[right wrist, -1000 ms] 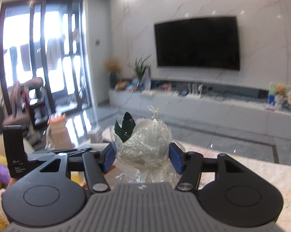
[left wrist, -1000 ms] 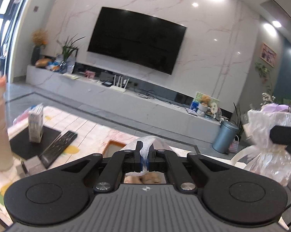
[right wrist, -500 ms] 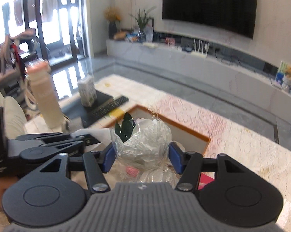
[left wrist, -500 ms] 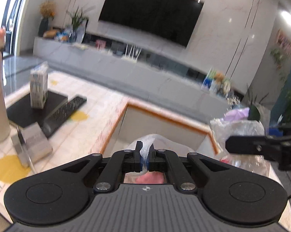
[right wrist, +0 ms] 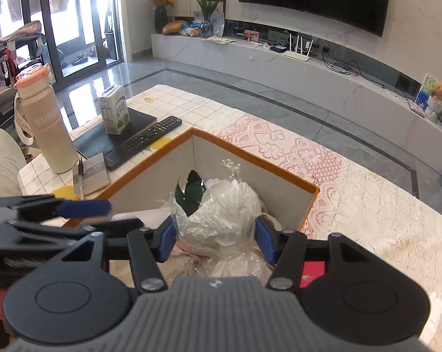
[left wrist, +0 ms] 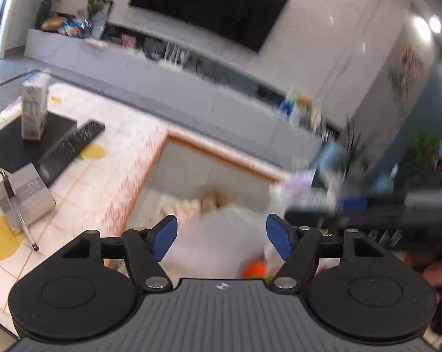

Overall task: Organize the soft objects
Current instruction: 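Open the left gripper releasing the sheet while the right releases the bag, then move the right tool onto the yellow cloth on the table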

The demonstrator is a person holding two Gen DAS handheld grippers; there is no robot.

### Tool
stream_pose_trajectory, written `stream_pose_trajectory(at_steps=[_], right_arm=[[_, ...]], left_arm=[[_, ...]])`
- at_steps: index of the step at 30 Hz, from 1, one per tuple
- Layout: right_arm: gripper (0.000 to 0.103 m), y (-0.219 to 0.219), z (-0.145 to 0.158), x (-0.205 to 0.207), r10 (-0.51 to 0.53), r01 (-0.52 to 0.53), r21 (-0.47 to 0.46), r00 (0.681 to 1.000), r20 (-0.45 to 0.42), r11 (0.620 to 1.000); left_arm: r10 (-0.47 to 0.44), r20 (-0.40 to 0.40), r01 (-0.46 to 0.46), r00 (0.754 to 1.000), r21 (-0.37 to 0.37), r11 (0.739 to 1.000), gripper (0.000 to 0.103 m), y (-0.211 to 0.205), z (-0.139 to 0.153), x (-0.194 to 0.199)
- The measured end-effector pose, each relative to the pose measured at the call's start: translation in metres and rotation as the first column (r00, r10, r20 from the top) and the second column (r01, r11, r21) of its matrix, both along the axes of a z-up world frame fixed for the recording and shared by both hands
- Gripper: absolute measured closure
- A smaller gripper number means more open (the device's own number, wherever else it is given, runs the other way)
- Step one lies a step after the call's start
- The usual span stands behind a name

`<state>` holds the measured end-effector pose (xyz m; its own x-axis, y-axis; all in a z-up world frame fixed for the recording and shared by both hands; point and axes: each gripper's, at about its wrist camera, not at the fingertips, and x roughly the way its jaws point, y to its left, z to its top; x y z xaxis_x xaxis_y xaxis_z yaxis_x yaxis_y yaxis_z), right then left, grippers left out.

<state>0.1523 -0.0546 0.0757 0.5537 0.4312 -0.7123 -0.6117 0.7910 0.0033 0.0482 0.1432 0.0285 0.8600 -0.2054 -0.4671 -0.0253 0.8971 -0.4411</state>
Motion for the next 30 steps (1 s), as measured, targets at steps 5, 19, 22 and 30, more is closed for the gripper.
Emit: stream_pose_trajectory(at_steps=[5,19,22,30], right_arm=[[0.047,0.005,0.0,-0.005,0.038,-0.038,-0.011,0.999,-0.014,0.999],[0.025,0.028,-0.021,-0.024,0.139,-0.142,-0.042,0.988,-0.066,0.989],[0.013,0.027,-0.018,-0.029,0.16,-0.162,-0.032,0.986,-0.053,0.986],[0.006,0.023,-0.01,-0.041,0.155,-0.154,-0.049,0.988,0.021,0.987]], left_arm=[[0.076,0.174,-0.067,0.982,-0.055,0.996,0.014,0.013,0.02,-0.022],[0.143,0.067,-0.144,0.987,0.001,0.99,0.014,0.015,0.007,-0.01],[0.154,0.056,-0.154,0.986,-0.006,0.988,0.014,0.017,0.006,-0.007],[0.149,0.08,-0.148,0.986,-0.007,0.989,0.014,0.015,0.008,-0.008]])
